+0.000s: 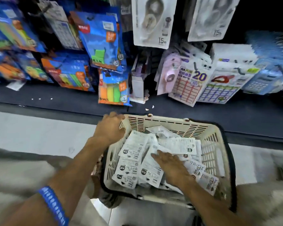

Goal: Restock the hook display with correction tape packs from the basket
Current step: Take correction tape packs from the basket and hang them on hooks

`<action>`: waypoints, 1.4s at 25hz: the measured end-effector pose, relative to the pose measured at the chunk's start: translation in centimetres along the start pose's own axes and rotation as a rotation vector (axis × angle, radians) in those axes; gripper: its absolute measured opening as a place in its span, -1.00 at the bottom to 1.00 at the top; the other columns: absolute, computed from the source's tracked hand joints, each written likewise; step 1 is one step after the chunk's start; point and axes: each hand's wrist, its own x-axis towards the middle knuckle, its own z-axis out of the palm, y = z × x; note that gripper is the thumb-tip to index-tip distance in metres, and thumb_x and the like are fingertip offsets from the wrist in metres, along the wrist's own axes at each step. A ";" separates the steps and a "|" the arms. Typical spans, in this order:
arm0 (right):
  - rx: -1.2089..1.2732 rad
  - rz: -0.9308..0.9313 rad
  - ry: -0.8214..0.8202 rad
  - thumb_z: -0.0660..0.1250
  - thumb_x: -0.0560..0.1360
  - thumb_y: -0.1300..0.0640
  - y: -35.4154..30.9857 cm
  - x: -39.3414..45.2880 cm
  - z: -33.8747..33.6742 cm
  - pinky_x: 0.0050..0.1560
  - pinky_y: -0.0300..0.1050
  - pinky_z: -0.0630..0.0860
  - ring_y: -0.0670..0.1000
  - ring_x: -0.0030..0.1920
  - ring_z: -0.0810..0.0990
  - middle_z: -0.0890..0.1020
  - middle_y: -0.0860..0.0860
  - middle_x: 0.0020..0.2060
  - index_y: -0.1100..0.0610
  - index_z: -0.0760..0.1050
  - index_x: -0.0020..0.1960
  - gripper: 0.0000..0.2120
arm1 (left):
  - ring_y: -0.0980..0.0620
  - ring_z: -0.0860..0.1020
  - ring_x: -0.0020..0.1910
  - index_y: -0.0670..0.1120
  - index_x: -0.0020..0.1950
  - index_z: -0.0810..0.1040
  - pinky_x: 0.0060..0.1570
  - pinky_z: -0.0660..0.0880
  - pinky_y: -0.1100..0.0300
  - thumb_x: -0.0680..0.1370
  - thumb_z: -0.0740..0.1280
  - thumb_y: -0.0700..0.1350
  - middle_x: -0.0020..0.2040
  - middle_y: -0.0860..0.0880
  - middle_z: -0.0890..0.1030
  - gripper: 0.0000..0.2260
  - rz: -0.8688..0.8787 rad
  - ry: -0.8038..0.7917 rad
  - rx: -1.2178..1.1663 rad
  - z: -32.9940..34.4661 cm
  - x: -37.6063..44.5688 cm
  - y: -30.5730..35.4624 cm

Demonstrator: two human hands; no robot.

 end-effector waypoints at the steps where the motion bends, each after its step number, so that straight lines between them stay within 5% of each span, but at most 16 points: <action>1: -0.017 -0.056 0.000 0.28 0.51 0.36 -0.7 0.5 1.4 0.59 0.23 -0.14 0.19 0.62 -0.22 -0.21 0.06 0.64 -0.07 -0.30 0.63 -0.02 | -0.22 0.40 0.37 0.00 0.48 0.37 0.34 0.41 -0.12 0.55 0.36 -0.08 0.41 -0.13 0.44 -0.50 -0.073 -0.039 -0.001 1.0 -0.2 -1.8; 3: -0.027 -0.197 -0.018 0.41 0.49 0.13 -1.9 2.0 2.4 0.53 0.21 -0.39 0.09 0.53 -0.45 -0.36 0.02 0.58 -0.09 -0.36 0.62 0.06 | -0.23 0.44 0.34 0.05 0.56 0.19 0.31 0.43 -0.12 0.54 0.34 -0.12 0.39 -0.15 0.47 -0.37 -0.136 -0.169 -0.122 2.6 -0.4 -3.9; 5: 0.033 -0.274 -0.048 0.48 0.41 -0.10 -3.0 3.4 1.4 0.50 0.19 -0.42 0.04 0.55 -0.40 -0.29 0.01 0.60 -0.06 -0.30 0.63 0.13 | -0.22 0.49 0.31 0.03 0.64 -0.03 0.28 0.46 -0.07 0.55 0.34 -0.13 0.36 -0.18 0.53 -0.23 -0.121 -0.232 -0.207 3.6 0.0 -4.0; 7: -0.004 -0.279 0.130 0.61 0.27 -0.06 -4.0 4.5 0.6 0.57 0.25 -0.07 0.17 0.62 0.00 0.00 0.08 0.64 -0.01 -0.16 0.62 0.21 | -0.21 0.50 0.29 -0.05 0.65 -0.12 0.25 0.47 -0.04 0.56 0.34 -0.09 0.32 -0.21 0.55 -0.18 -0.113 -0.197 -0.174 4.0 0.7 -3.7; 9: 0.068 -0.170 0.404 0.71 0.08 0.07 -4.4 5.0 -0.1 0.37 0.21 0.38 0.24 0.40 0.46 0.28 0.11 0.46 0.04 0.09 0.53 0.19 | -0.21 0.51 0.27 -0.08 0.65 -0.13 0.23 0.48 -0.05 0.56 0.34 -0.06 0.28 -0.21 0.57 -0.18 -0.121 -0.144 -0.129 4.4 1.1 -3.6; 13: 0.370 -0.013 0.607 0.70 0.16 -0.04 -5.5 7.8 -0.9 0.45 0.12 0.23 0.16 0.46 0.24 0.24 0.11 0.53 0.01 0.14 0.53 0.11 | -0.18 0.51 0.26 -0.05 0.65 -0.13 0.25 0.48 -0.09 0.55 0.35 -0.07 0.30 -0.16 0.54 -0.17 -0.123 -0.099 -0.148 5.1 0.9 -3.6; 15: 0.301 -0.034 0.611 0.69 0.15 0.00 -5.8 8.9 -1.1 0.45 0.19 0.24 0.20 0.43 0.28 0.32 0.13 0.49 0.02 0.35 0.47 -0.04 | -0.19 0.52 0.26 -0.05 0.65 -0.14 0.24 0.49 -0.09 0.54 0.36 -0.07 0.31 -0.16 0.53 -0.15 -0.124 -0.088 -0.140 5.2 1.0 -3.7; 17: 0.005 -0.146 0.535 0.72 0.05 0.08 -5.9 9.2 -0.6 0.43 0.32 0.24 0.26 0.36 0.40 0.46 0.16 0.38 0.02 0.65 0.16 -0.32 | -0.20 0.53 0.24 -0.04 0.65 -0.15 0.21 0.50 -0.09 0.54 0.37 -0.07 0.30 -0.16 0.53 -0.14 -0.122 -0.071 -0.126 5.2 1.1 -3.6; 19: -0.173 -0.191 0.481 0.71 0.09 0.12 -6.5 9.4 -0.5 0.47 0.40 0.13 0.33 0.40 0.43 0.52 0.20 0.34 0.07 0.74 -0.14 -0.64 | -0.19 0.54 0.23 -0.03 0.65 -0.18 0.20 0.52 -0.09 0.54 0.38 -0.06 0.29 -0.15 0.53 -0.12 -0.123 -0.064 -0.105 5.5 0.9 -3.5; 21: -0.163 -0.170 0.381 0.54 0.41 0.07 -7.5 9.9 -0.8 0.54 0.32 0.01 0.31 0.53 0.27 0.36 0.16 0.52 0.05 0.71 0.12 -0.71 | -0.18 0.55 0.22 -0.02 0.65 -0.17 0.19 0.53 -0.09 0.54 0.38 -0.07 0.29 -0.13 0.53 -0.12 -0.132 -0.073 -0.122 5.5 0.9 -3.5; 22: -0.083 -0.161 0.332 0.41 0.53 0.06 -7.5 10.2 -1.1 0.55 0.23 0.04 0.25 0.55 0.24 0.29 0.11 0.57 0.01 0.62 0.30 -0.67 | -0.18 0.56 0.22 -0.02 0.65 -0.13 0.20 0.53 -0.09 0.54 0.37 -0.07 0.28 -0.13 0.54 -0.15 -0.150 -0.083 -0.149 5.6 1.0 -3.6; 24: 0.206 -0.170 0.351 0.34 0.60 0.04 -6.0 9.7 -4.1 0.44 0.07 0.33 0.11 0.43 0.45 0.46 0.03 0.48 -0.05 0.57 0.37 -0.66 | -0.17 0.58 0.21 -0.03 0.61 0.10 0.21 0.53 -0.06 0.55 0.37 -0.07 0.25 -0.12 0.60 -0.30 -0.173 -0.044 -0.258 5.2 1.5 -3.4; 26: 0.698 -0.103 0.345 0.43 0.56 0.01 -2.8 7.9 -9.2 -0.02 -0.14 0.55 -0.08 0.02 0.70 0.74 -0.07 0.06 -0.06 0.70 0.14 -0.82 | -0.11 0.59 0.19 -0.03 0.41 0.45 0.18 0.52 0.10 0.58 0.38 0.02 0.18 -0.05 0.66 -0.59 -0.159 0.123 -0.515 3.7 1.9 -2.5; 28: 1.160 -0.038 0.232 0.51 0.49 0.04 0.1 5.1 -14.6 -0.22 -0.20 0.55 -0.12 -0.20 0.72 0.76 -0.10 -0.17 0.00 0.72 -0.06 -0.94 | 0.05 0.61 0.13 0.10 0.13 0.65 0.09 0.48 0.34 0.55 0.41 0.11 0.09 0.10 0.69 -0.80 -0.079 0.222 -0.968 1.0 1.9 -0.8; 32: 1.604 -0.119 0.394 0.55 0.35 0.10 2.8 -0.2 -23.0 -0.15 -0.09 0.66 0.13 -0.07 0.75 0.75 0.19 -0.04 0.12 0.74 -0.04 -0.80 | 0.11 0.69 0.06 0.16 0.07 0.68 0.05 0.57 0.28 0.37 0.55 0.11 0.09 0.08 0.73 -0.71 0.197 -0.184 -1.240 -4.6 0.8 5.3; 35: 1.720 -0.134 0.660 0.60 0.32 0.06 2.6 -3.9 -28.4 -0.20 -0.02 0.66 0.19 -0.09 0.75 0.74 0.21 -0.03 0.08 0.69 0.04 -0.69 | 0.17 0.71 -0.20 0.07 0.00 0.73 -0.29 0.57 0.36 0.37 0.57 -0.13 -0.08 0.06 0.76 -0.77 0.243 -0.180 -1.442 -8.1 -0.1 10.2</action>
